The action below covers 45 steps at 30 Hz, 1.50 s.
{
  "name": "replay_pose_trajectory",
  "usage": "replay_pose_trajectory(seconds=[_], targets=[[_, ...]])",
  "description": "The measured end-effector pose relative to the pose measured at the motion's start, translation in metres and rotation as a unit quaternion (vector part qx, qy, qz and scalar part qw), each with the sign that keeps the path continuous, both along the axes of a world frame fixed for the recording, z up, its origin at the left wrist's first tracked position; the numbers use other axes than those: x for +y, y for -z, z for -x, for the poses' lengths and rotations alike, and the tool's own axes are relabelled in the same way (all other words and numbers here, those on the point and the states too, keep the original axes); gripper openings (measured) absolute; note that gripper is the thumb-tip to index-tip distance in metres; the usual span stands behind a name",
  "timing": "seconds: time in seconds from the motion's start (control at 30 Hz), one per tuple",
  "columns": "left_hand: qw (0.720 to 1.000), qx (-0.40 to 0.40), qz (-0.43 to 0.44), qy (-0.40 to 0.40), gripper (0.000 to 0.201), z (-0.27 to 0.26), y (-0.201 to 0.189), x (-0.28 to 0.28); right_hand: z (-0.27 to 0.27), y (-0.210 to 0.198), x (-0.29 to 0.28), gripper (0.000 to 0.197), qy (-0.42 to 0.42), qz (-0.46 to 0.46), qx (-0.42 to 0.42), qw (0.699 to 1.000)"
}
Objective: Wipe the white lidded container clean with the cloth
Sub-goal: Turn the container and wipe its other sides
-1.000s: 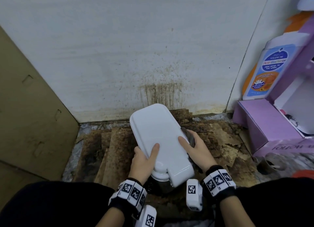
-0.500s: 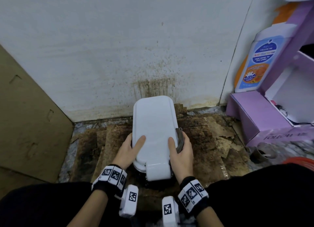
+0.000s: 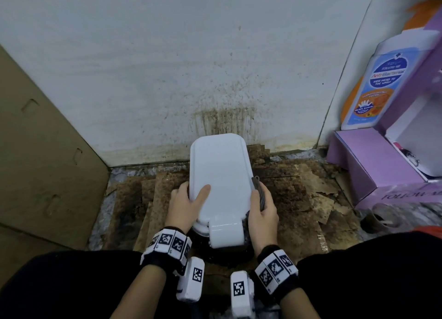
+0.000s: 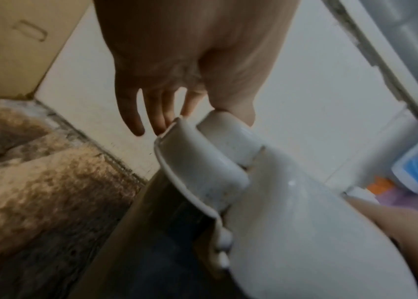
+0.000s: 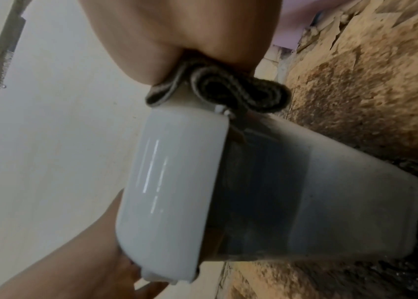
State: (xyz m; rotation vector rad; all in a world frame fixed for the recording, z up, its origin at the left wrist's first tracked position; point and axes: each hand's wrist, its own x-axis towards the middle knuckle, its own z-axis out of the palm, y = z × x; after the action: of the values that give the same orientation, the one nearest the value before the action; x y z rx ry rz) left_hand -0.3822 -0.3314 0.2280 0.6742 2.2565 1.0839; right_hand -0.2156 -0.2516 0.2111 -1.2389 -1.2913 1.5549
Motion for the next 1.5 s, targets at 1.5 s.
replay_pose_trajectory(seconds=[1.5], targets=[[0.975, 0.210, 0.023, 0.069, 0.070, 0.049, 0.008, -0.035, 0.097, 0.108, -0.028, 0.057, -0.204, -0.126, -0.082, 0.967]])
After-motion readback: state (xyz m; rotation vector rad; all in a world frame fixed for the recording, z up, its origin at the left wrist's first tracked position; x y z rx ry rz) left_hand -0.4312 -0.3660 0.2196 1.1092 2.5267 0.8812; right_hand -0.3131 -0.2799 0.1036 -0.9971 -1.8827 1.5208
